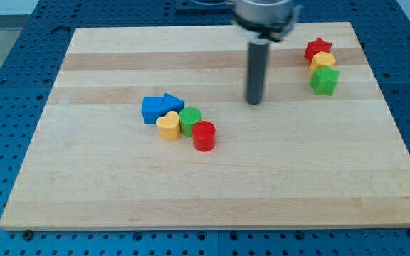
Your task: Push green star below the yellow heart
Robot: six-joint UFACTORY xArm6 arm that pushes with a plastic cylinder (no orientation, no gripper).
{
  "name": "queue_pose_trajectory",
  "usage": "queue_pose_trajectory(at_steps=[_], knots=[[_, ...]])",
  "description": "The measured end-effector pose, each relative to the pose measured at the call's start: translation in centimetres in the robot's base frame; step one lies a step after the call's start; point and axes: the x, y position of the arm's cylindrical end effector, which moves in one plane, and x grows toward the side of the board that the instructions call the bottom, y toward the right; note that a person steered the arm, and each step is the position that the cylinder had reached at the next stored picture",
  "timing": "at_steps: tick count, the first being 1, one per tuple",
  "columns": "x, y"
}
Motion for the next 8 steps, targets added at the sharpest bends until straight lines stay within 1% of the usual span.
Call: queue_pose_trajectory(at_steps=[1, 2, 3, 4, 6, 8], knots=[[0.8, 7.4], [0.3, 14.4], [-2.1, 15.8], [-3.1, 13.9], [-3.1, 7.1], [-3.9, 3.8]])
